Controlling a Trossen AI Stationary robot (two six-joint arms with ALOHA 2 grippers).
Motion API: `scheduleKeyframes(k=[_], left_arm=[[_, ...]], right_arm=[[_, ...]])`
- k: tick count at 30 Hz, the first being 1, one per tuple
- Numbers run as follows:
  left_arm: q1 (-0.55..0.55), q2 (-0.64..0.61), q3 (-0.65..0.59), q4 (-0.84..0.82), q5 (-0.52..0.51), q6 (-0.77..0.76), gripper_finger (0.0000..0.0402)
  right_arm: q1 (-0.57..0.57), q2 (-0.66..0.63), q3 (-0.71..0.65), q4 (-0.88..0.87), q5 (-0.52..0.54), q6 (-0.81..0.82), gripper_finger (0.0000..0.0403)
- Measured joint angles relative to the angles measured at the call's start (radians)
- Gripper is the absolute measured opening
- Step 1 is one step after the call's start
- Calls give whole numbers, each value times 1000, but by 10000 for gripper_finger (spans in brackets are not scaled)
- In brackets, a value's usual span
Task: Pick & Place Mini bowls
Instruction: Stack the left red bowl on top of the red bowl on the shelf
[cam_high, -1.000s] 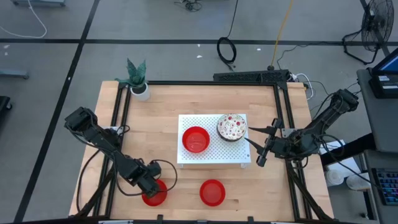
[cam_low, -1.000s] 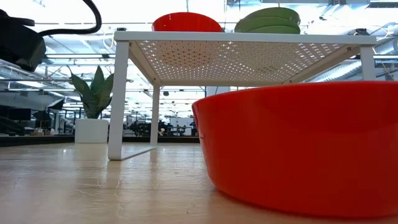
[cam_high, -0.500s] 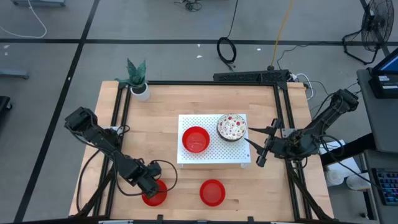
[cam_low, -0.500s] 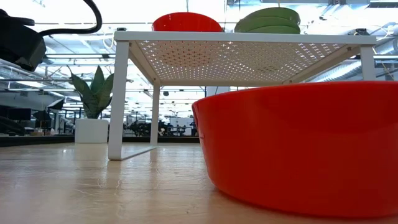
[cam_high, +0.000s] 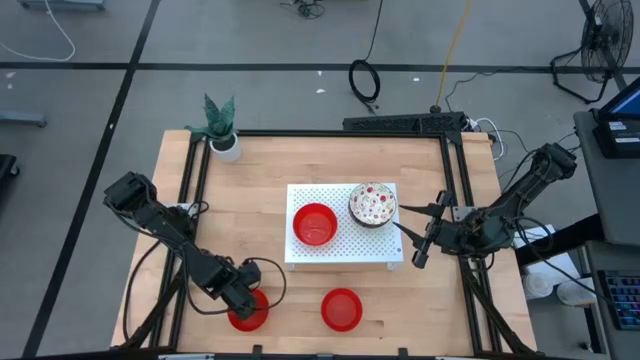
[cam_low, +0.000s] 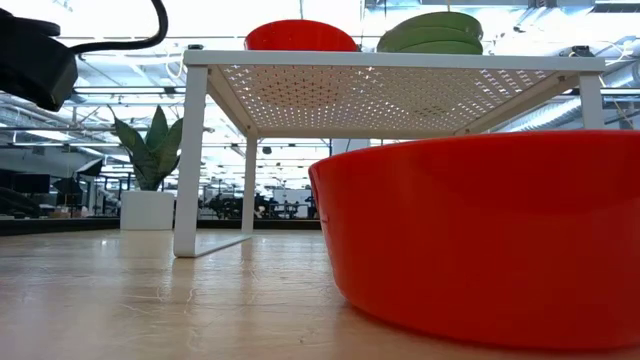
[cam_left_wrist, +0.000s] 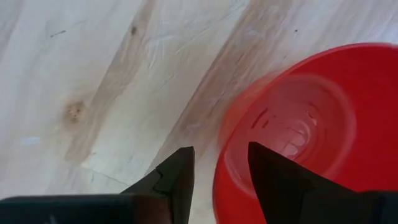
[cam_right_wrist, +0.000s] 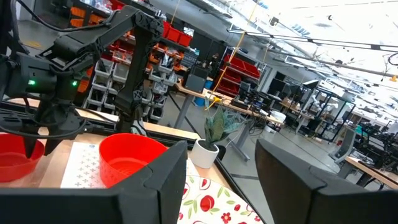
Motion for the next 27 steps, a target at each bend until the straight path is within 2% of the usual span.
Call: scheduleKeyframes(k=[27], left_arm=[[0,0,0,-4,-1,33,152]], right_arm=[[0,0,0,0,0,0,176]])
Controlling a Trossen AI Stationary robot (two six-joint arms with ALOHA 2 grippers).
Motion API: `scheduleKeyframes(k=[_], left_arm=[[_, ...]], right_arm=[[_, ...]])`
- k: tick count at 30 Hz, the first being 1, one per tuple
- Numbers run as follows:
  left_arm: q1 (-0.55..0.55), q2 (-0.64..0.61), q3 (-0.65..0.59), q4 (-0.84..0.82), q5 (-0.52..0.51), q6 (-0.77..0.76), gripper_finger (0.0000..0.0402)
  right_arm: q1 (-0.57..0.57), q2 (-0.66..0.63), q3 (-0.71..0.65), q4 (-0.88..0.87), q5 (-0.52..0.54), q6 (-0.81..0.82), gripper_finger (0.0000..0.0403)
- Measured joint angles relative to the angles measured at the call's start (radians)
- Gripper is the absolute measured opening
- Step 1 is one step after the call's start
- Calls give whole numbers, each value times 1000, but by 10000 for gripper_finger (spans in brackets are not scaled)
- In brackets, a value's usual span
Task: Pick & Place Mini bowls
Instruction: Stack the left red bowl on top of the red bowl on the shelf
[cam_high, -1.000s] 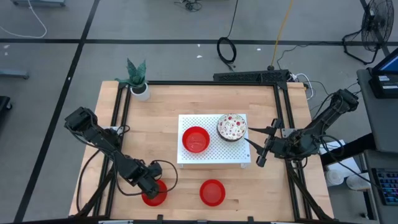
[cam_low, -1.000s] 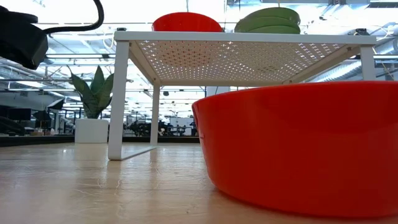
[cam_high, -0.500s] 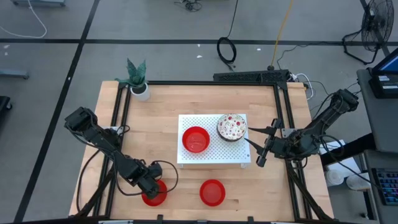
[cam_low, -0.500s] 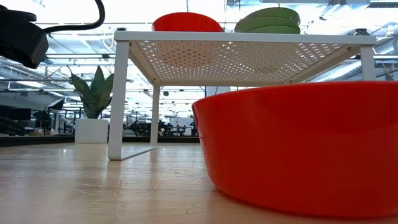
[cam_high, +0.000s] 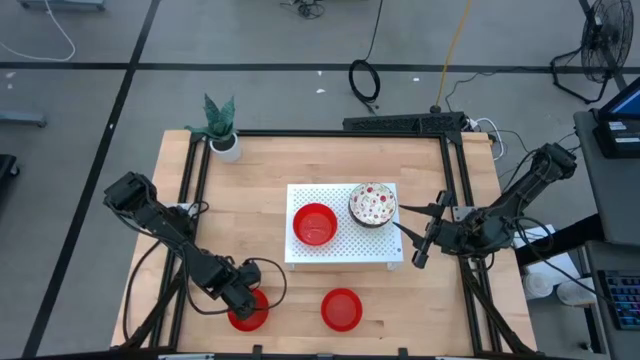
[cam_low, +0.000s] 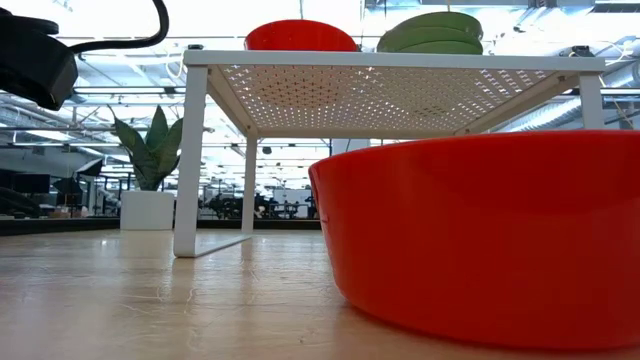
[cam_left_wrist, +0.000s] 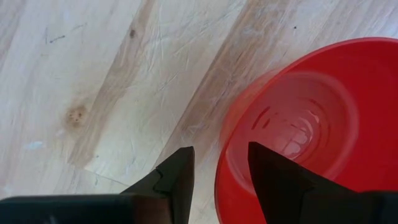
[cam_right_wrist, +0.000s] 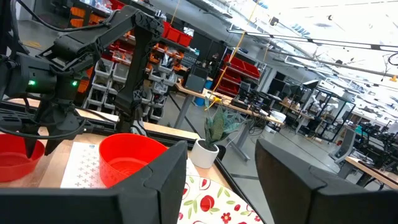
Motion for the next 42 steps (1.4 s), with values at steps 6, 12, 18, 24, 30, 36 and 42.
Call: scheduleKeyframes(k=[6,12,18,24,30,36,42], left_arm=[[0,0,0,0,0,0,152],[0,0,0,0,0,0,152],[0,0,0,0,0,0,152],[0,0,0,0,0,0,152],[0,0,0,0,0,2,152],[0,0,0,0,0,2,152],[0,0,0,0,0,2,152]], right_arm=[[0,0,0,0,0,0,176],[0,0,0,0,0,0,176],[0,0,0,0,0,0,176],[0,0,0,0,0,0,176],[0,0,0,0,0,0,176],[0,0,0,0,0,0,176],[0,0,0,0,0,0,176]])
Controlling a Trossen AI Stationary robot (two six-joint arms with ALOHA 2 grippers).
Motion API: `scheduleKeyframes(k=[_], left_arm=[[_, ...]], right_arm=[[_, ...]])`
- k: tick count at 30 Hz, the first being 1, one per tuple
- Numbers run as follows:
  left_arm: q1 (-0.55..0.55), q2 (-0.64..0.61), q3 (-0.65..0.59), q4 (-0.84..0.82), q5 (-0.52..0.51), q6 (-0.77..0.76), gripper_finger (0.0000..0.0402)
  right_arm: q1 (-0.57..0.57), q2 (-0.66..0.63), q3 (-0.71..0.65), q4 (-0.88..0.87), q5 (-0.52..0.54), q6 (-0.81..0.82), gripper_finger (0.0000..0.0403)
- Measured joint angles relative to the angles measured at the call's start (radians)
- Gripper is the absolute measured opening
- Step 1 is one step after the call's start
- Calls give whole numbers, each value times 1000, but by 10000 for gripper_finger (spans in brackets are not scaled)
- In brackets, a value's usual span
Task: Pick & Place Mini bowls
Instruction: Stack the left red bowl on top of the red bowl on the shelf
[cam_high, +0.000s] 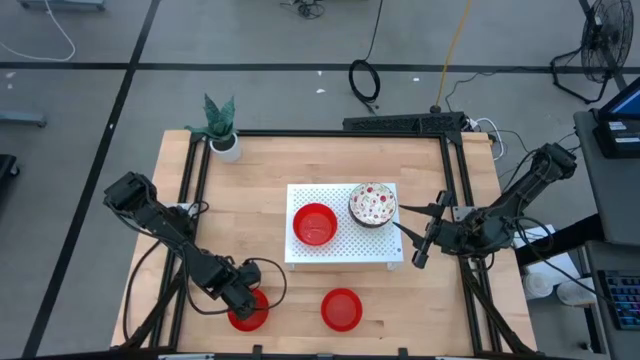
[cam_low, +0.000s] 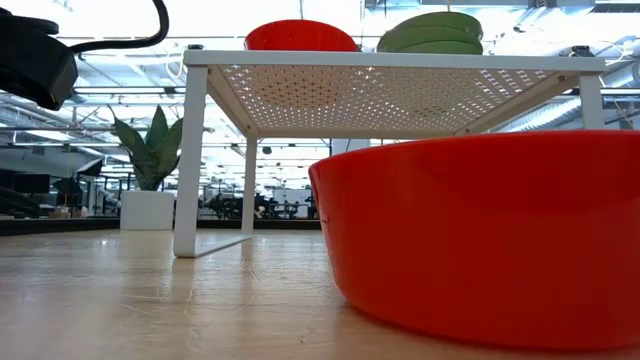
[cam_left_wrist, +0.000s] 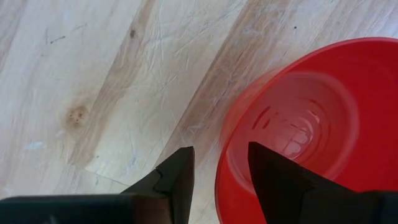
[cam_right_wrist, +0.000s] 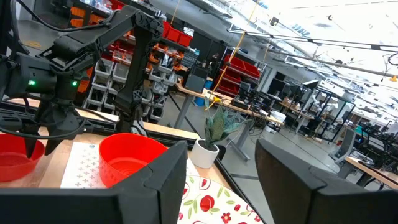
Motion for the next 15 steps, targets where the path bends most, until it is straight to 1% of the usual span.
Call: scheduleKeyframes(k=[11,13,15], left_arm=[[0,0,0,0,0,21,150],[0,0,0,0,0,21,141],[0,0,0,0,0,21,122]], right_arm=[[0,0,0,0,0,0,176],[0,0,0,0,0,0,176],[0,0,0,0,0,0,176]])
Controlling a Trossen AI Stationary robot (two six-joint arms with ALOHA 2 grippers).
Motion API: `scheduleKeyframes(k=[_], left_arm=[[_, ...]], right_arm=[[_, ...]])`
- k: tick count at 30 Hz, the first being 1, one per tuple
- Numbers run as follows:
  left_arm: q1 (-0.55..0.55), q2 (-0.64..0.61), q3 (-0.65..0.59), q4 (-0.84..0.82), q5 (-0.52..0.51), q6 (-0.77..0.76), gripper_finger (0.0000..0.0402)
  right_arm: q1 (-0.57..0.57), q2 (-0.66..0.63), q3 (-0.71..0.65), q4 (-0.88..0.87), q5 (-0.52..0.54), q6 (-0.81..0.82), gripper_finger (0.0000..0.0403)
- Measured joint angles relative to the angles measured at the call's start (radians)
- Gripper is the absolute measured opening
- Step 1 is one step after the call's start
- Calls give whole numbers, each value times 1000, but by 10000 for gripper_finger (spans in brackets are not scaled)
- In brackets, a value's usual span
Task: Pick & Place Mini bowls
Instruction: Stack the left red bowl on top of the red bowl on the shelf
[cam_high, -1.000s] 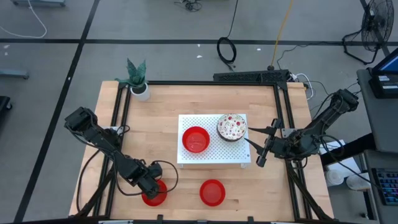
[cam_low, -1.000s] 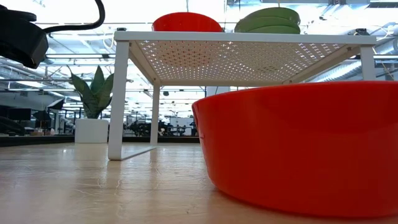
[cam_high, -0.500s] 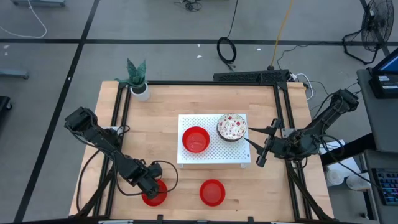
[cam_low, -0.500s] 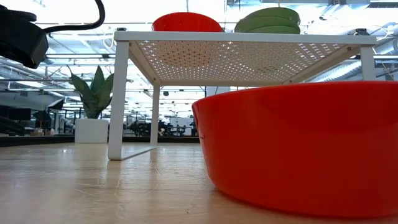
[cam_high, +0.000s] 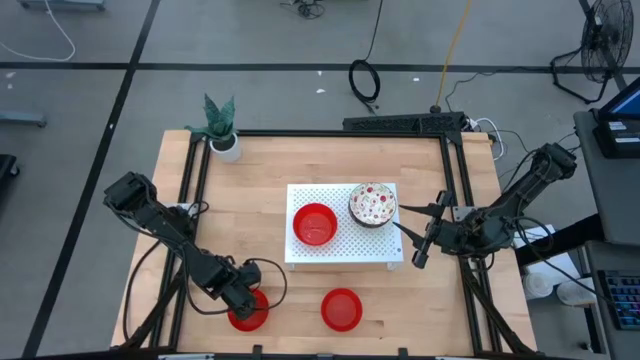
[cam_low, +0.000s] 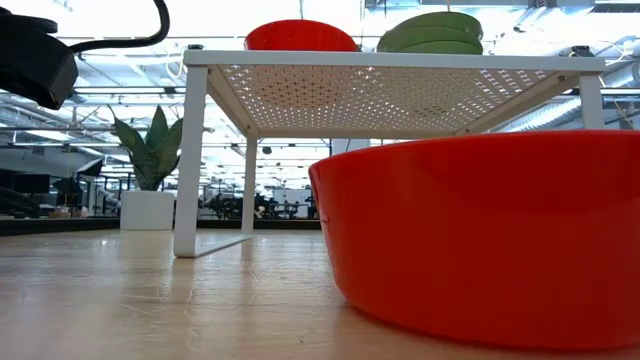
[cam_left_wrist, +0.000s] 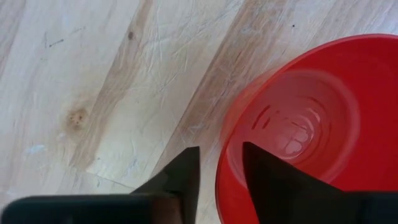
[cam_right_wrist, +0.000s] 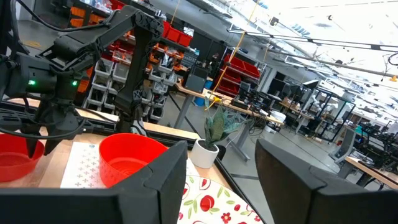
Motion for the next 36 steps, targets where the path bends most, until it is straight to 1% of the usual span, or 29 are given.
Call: scheduleKeyframes(k=[3,7,8,12,14,16,20,23,28,30,33,36], left_arm=[[0,0,0,0,0,-1,81],[1,0,0,1,2,13,16],[4,0,1,1,5,19,10],[19,0,11,0,11,70,15],[27,0,26,-2,10,101,10],[35,0,48,-8,10,128,6],[43,-15,109,-44,0,161,12],[46,-20,186,-143,-13,203,6],[71,-28,357,-334,-98,220,13],[94,-33,439,-399,-121,220,9],[144,-35,556,-483,-129,159,6],[206,-35,671,-554,-148,87,16]], right_arm=[[0,0,0,0,0,0,176],[0,0,0,0,0,0,176],[0,0,0,0,0,0,176],[0,0,0,0,0,0,176],[0,0,0,0,0,0,176],[0,0,0,0,0,0,176],[0,0,0,0,0,0,176],[0,0,0,0,0,0,176],[0,0,0,0,0,0,176],[0,0,0,0,0,0,176],[0,0,0,0,0,0,176],[0,0,0,0,0,0,176]])
